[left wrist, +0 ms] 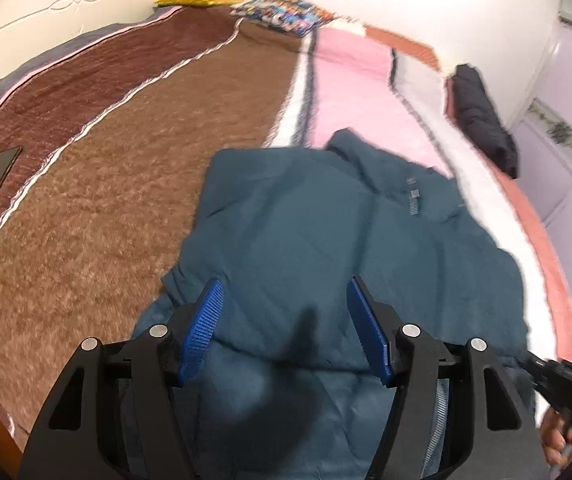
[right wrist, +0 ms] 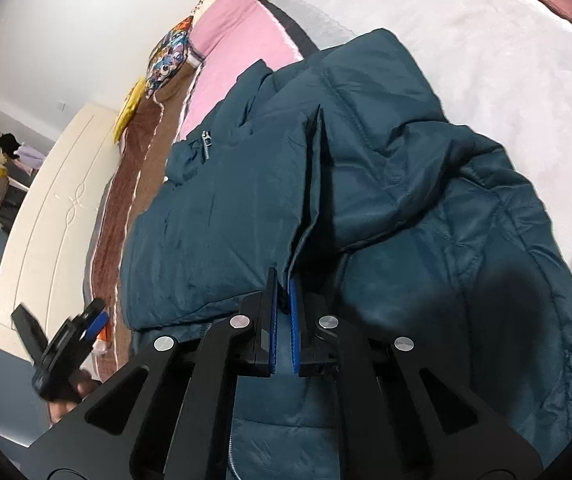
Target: Fold large clothes
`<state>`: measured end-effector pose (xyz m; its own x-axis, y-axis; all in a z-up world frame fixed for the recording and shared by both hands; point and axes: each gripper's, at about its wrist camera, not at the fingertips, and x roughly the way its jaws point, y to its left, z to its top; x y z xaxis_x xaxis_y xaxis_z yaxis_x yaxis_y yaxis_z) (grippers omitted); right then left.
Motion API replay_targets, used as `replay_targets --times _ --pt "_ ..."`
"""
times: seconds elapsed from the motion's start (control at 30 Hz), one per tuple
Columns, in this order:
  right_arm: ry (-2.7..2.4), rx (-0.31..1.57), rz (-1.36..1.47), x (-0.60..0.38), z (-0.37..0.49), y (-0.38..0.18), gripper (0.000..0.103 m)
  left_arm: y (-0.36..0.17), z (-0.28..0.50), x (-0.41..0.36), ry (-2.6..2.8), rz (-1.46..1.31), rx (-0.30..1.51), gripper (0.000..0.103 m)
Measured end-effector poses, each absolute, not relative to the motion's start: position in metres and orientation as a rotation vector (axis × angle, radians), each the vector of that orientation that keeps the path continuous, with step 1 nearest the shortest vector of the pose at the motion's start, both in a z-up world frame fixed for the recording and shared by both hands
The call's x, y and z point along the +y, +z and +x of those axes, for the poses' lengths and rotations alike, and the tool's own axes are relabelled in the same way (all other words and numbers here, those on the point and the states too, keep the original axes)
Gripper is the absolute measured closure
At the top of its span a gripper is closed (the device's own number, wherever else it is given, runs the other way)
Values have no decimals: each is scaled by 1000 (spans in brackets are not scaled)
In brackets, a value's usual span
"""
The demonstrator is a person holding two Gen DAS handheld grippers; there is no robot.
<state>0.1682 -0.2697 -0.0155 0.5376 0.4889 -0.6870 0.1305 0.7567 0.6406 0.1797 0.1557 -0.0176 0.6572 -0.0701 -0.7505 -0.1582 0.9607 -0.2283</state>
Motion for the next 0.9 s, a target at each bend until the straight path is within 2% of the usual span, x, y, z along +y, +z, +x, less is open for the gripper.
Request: replay_targets --times 0.3,0.57,0.9 --pt "178 1083 629 -264 170 -43 95 -58 203 142 117 -193 961 41" --pt "182 1051 616 -266 162 -26 90 -44 195 139 122 -181 945 41" --pt "190 946 505 -263 132 8 89 -23 161 124 104 -121 890 41"
